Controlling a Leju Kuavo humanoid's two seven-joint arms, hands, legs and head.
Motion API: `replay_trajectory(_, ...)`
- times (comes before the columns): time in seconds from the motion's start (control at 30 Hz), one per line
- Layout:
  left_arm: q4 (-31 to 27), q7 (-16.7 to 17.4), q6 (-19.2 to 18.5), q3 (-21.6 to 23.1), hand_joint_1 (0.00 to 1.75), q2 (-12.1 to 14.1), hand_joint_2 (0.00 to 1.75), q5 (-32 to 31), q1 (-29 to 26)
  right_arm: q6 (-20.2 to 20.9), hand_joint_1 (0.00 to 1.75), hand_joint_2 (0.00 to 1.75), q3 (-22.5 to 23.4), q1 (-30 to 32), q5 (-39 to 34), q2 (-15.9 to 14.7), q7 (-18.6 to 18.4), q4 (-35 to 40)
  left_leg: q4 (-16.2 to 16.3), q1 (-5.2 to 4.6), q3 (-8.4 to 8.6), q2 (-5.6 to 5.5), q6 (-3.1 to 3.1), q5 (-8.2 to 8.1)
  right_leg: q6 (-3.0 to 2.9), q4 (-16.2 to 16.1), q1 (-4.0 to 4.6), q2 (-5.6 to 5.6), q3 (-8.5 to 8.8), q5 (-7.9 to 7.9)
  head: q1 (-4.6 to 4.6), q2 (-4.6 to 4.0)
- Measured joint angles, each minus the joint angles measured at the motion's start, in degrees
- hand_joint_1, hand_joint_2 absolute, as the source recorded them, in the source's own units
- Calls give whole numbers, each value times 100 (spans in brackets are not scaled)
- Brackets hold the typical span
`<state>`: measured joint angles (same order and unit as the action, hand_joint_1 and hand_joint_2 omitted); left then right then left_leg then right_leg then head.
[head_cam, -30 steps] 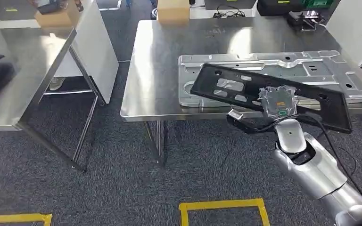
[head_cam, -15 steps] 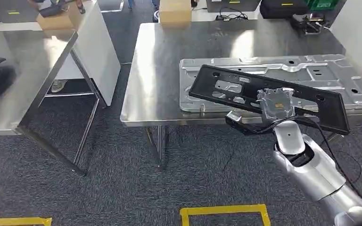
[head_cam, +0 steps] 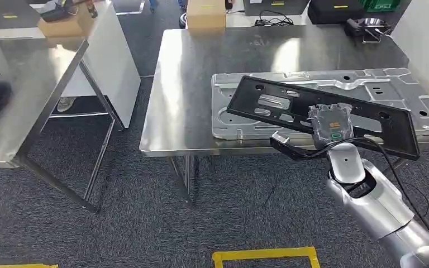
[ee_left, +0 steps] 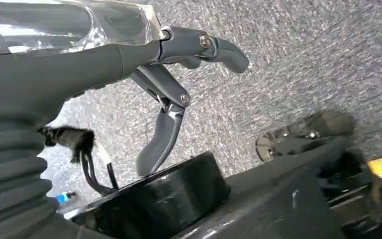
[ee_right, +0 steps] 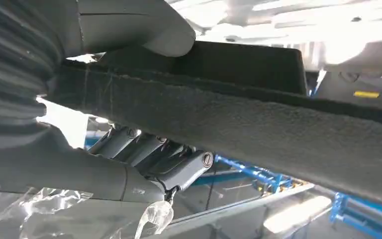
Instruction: Take the parts from the cabinet and place them on the table.
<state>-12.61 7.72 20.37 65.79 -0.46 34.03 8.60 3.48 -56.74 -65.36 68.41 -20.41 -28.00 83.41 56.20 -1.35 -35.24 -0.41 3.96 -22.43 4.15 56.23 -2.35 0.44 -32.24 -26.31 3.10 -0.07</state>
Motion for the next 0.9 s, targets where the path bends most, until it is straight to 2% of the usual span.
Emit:
replay_trajectory(0.03,0,2,0,0,0,0,175,-2,-5,-2,175,175,0,3,0,-2,0,2,-17,-2,4,-3,7,1,31,-48,-1,-7,27,13,0,0)
replay_trajectory(0.07,0,2,0,0,0,4,175,-2,-5,-2,175,175,7,12,0,-4,0,11,-140,57,100,-5,22,41,70,-62,23,-12,65,-12,-2,0)
replay_trajectory(0.1,0,-2,0,0,0,-2,175,-4,-1,-2,175,175,20,14,0,-15,0,13,-201,66,175,-18,25,52,64,55,12,-21,48,-61,2,0)
replay_trajectory(0.13,0,-2,0,0,0,-4,175,-4,3,-2,175,175,22,5,0,-17,-4,18,-212,65,212,-12,62,33,63,351,14,-19,-97,-206,-4,0)
replay_trajectory(0.2,0,-2,0,0,0,-7,175,-4,9,-2,175,175,22,24,0,-20,-7,17,-212,45,277,-6,114,-20,93,1333,44,-18,-636,-593,0,0)
replay_trajectory(0.23,0,0,-6,0,0,-9,175,-4,6,0,175,175,22,51,0,-26,-9,17,-208,35,303,-12,128,-46,105,1711,45,-18,-877,-667,-2,0)
replay_trajectory(0.27,0,0,-7,0,0,-9,175,-4,-7,2,175,175,22,76,0,-41,-9,17,-208,21,341,-17,125,-73,105,1811,46,-19,-990,-608,-2,0)
replay_trajectory(0.3,0,0,-7,0,0,-9,175,-4,-16,4,175,175,22,93,0,-46,-9,17,-206,6,386,-26,116,-108,84,1584,51,-19,-959,-373,-2,0)
replay_trajectory(0.33,0,0,-7,0,0,-9,175,-11,-18,4,175,175,22,92,0,-46,-9,17,-206,-6,437,-27,108,-143,53,1154,63,-20,-794,-74,-2,0)
replay_trajectory(0.37,0,0,-4,0,0,-9,175,-17,-14,2,175,175,26,87,0,-48,-9,17,-206,-21,498,-27,95,-184,8,563,79,-20,-547,261,-2,0)
replay_trajectory(0.4,0,0,-4,0,0,-11,175,-20,-13,2,175,175,33,83,0,-48,-9,17,-207,-27,536,-25,77,-225,-45,73,107,-26,-347,486,-2,0)
replay_trajectory(0.43,0,0,-4,0,0,-13,175,-20,-2,4,175,175,33,75,0,-50,-9,17,-184,-93,524,-14,39,-269,-95,-66,149,-39,-266,397,0,-2)
replay_trajectory(0.47,0,0,-7,0,0,-13,175,-20,1,4,175,175,33,74,0,-46,-9,22,-188,-71,520,-6,29,-281,-114,-72,135,-38,-275,407,0,0)
replay_trajectory(0.53,0,0,-13,0,0,-13,175,-22,2,4,175,175,35,77,0,-50,-9,26,-210,-55,532,1,-7,-304,-164,-73,166,-34,-279,370,0,0)
replay_trajectory(0.57,0,0,-13,0,0,-6,175,-22,3,4,175,175,42,65,0,-63,-11,26,-193,-87,543,3,-38,-345,-192,-112,115,-34,-260,376,-4,0)
replay_trajectory(0.6,0,0,-11,0,0,-4,175,-22,-4,4,175,175,50,49,0,-63,-11,33,-101,-58,498,1,-84,-404,-208,-125,109,-33,-231,369,0,0)
replay_trajectory(0.63,0,0,-9,0,0,-4,175,-22,0,2,175,175,57,45,2,-63,-11,37,179,-25,361,1,-144,-546,-231,-122,85,-13,-221,354,-2,0)
replay_trajectory(0.7,0,0,-9,0,0,-4,175,-22,2,4,175,175,57,47,0,-55,-7,42,1227,60,-215,5,-243,-946,-265,-120,78,-10,-207,325,-2,0)
replay_trajectory(0.73,0,0,-9,0,0,-4,175,-22,-4,4,175,175,55,63,0,-55,-7,42,1665,93,-485,5,-280,-1046,-270,-117,72,-9,-193,305,0,0)
replay_trajectory(0.77,0,0,-7,0,0,-4,175,-20,-11,4,175,175,55,75,0,-55,-9,42,1819,124,-634,5,-304,-998,-260,-117,65,-3,-174,285,0,0)
replay_trajectory(0.8,0,0,-7,0,0,-4,175,-22,-11,7,175,175,55,86,0,-55,-9,42,1679,148,-630,5,-324,-830,-250,-117,57,1,-138,257,0,0)
replay_trajectory(0.83,0,0,-7,0,0,-2,175,-24,-7,4,175,175,55,87,0,-55,-9,42,1275,163,-482,5,-337,-536,-235,-117,51,7,-85,226,0,0)
replay_trajectory(0.87,0,0,-7,0,0,-2,175,-28,-7,4,175,175,57,85,0,-52,-9,44,689,166,-241,8,-325,-191,-213,-120,50,8,-22,191,0,0)
replay_trajectory(0.9,0,0,-7,0,0,-2,175,-35,-8,4,175,175,57,85,0,-52,-9,46,105,155,5,7,-280,105,-191,-128,48,7,40,153,0,0)
